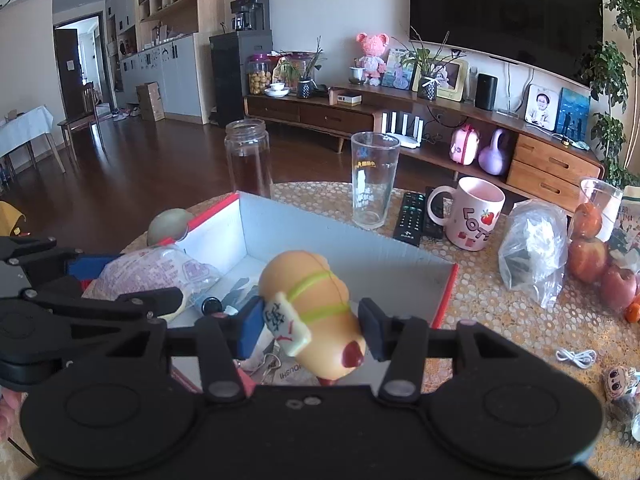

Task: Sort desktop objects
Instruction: 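Carry the bread pack and yellow toy with both tools over the red box, then open the left tool to drop the bread pack while the right tool drops the toy into the box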

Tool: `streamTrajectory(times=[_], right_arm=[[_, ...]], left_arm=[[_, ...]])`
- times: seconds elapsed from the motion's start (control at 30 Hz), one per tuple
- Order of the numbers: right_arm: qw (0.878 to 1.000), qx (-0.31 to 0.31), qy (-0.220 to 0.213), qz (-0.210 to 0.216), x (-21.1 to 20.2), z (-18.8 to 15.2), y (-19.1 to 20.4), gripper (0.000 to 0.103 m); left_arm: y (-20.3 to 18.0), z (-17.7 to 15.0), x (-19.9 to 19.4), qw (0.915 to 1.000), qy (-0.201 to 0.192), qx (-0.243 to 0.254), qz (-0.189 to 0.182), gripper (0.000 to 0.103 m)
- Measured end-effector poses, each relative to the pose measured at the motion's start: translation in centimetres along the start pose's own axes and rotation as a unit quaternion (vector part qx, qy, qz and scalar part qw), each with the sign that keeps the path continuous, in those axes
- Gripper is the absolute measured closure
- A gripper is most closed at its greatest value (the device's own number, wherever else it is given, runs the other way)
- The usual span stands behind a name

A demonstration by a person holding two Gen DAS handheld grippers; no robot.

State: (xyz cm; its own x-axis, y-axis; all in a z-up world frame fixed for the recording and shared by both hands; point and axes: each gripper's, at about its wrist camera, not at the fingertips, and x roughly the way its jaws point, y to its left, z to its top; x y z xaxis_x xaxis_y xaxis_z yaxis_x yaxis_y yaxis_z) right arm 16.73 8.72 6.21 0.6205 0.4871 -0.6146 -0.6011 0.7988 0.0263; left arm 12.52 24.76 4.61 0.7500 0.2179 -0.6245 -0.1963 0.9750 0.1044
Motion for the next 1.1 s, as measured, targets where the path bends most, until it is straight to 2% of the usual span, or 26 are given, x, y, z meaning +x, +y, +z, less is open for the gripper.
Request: streamTrajectory(times=[0.3,0.53,1.1], right_arm=[[0.999,-0.012,0.032,-0.024,3.6,-0.7,-0.1,0.052],[0.999,-0.018,0.046,-0.023,4.7,-1.5,0.1,0.052],[0.997,-0.021,0.067,-0.02,5.6,-3.2,-0.1,0.05]], left_arm=[[-0.4,0.3,3.9,0.9997,0.017,0.018,0.004,0.051],[-0.5,-0.5,5.8,0.9991,0.033,0.023,0.006,0.051],[-0.9,-1.8,7.4,0.9976,0.06,0.033,0.007,0.05]])
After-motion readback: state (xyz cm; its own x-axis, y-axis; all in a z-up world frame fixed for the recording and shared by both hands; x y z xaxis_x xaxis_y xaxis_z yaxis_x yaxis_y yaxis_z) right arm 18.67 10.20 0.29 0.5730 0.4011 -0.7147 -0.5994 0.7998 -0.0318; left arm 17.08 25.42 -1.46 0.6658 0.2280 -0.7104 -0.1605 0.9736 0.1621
